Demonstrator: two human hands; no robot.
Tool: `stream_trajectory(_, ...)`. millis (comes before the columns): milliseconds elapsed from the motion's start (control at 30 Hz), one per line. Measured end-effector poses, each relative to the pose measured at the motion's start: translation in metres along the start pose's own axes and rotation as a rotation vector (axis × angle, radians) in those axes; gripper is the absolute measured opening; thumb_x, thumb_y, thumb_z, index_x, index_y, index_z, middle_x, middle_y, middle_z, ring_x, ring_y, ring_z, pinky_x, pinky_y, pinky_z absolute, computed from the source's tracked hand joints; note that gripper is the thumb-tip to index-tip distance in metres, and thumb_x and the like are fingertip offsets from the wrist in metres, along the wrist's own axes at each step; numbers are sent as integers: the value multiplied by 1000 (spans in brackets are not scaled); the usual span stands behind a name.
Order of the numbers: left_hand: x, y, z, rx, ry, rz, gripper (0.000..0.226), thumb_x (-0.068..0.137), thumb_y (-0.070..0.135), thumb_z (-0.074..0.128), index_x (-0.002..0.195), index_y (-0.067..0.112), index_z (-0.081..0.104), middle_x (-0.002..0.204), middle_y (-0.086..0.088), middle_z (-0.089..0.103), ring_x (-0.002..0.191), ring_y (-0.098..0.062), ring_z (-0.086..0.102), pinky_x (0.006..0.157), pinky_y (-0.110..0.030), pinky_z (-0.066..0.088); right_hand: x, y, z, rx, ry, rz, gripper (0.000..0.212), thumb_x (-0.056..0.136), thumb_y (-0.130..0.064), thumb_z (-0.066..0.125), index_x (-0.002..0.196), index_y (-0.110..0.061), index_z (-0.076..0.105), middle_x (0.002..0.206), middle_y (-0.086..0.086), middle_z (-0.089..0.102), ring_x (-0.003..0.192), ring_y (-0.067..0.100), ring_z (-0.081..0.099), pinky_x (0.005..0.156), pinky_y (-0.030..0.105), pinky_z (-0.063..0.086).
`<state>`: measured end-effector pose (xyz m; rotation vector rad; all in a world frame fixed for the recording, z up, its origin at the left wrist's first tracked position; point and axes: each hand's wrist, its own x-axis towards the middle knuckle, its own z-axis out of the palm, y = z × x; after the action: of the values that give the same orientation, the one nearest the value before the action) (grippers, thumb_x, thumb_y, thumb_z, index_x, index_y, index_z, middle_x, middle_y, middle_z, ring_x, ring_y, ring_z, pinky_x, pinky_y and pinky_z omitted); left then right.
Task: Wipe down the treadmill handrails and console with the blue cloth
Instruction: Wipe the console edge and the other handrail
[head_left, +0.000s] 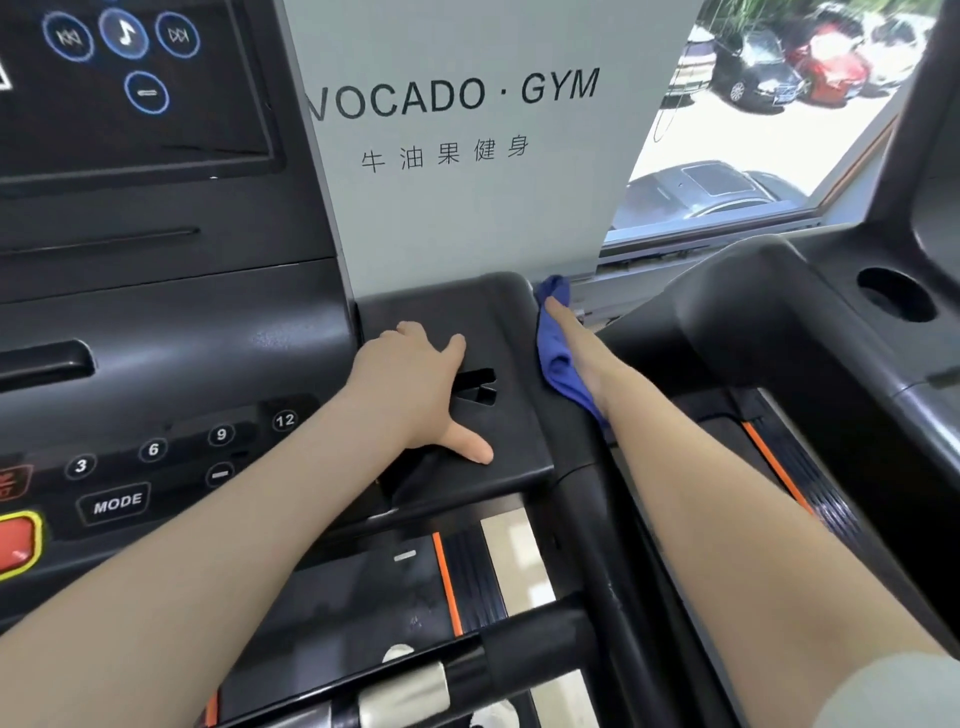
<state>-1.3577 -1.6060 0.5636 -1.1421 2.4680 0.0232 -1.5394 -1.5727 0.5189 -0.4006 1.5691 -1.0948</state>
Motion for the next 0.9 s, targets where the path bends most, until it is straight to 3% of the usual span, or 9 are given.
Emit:
stream_trajectory(133, -1, 0, 1, -21, -19, -6, 124, 53, 85, 53, 149, 25, 3, 143, -23, 27, 120, -34, 43, 83, -37, 45, -14, 32, -9, -154, 185, 1, 60, 95, -47, 40, 141, -9, 38, 146, 9, 40, 134, 26, 38, 106, 34, 32)
stream_trajectory(300, -2, 0, 3, -2, -23, -3, 122, 56, 86, 47, 149, 25, -2, 150, -29, 12, 131, -40, 32, 101, -41, 36, -35, 54, -25, -49, 114, 63, 53, 99, -43, 35, 140, -9, 40, 139, 7, 47, 129, 21, 43, 101, 26, 32)
stream_trajectory(400, -5, 4, 8, -44, -11, -12, 123, 55, 90, 41, 149, 25, -3, 151, -31, 7, 136, -42, 22, 109, -44, 27, -33, 56, -27, 4, 82, 121, 60, 93, -53, 41, 134, -10, 49, 130, 10, 57, 114, 23, 55, 100, 27, 39)
stream_trajectory(533, -7, 14, 16, -142, -2, -69, 129, 51, 91, 42, 149, 24, -8, 151, -31, -4, 140, -46, 3, 114, -47, 17, -22, 42, -20, 47, 85, 99, 48, 94, -50, 43, 117, -11, 56, 91, 4, 64, 82, 15, 59, 67, 21, 45)
stream_trajectory(567, -6, 14, 17, -151, 7, -75, 129, 51, 91, 44, 149, 24, -7, 152, -30, -3, 141, -45, 3, 113, -47, 17, -19, 35, -17, 64, 65, 90, 47, 94, -50, 44, 116, -11, 57, 87, 3, 64, 78, 14, 59, 65, 22, 44)
stream_trajectory(633, -5, 13, 15, -155, 17, -79, 129, 50, 90, 45, 149, 25, -6, 152, -29, -2, 141, -44, 4, 113, -46, 19, -12, 22, -10, 94, 15, 43, 47, 94, -49, 44, 121, -13, 56, 91, 3, 65, 80, 14, 61, 70, 22, 47)
stream_trajectory(767, -5, 12, 19, -141, 33, -84, 129, 46, 92, 39, 148, 28, -6, 153, -27, -2, 141, -41, 4, 112, -45, 21, 7, 1, 3, -37, -37, -72, 50, 98, -45, 39, 139, -17, 42, 124, -2, 56, 102, 14, 55, 88, 22, 42)
stream_trajectory(900, -6, 11, 20, -150, 55, -84, 132, 37, 92, 26, 148, 29, -6, 153, -26, -1, 142, -40, 4, 113, -44, 20, 11, -7, 7, -201, 42, -164, 46, 99, -41, 35, 136, -12, 41, 114, 3, 52, 109, 17, 50, 100, 29, 35)
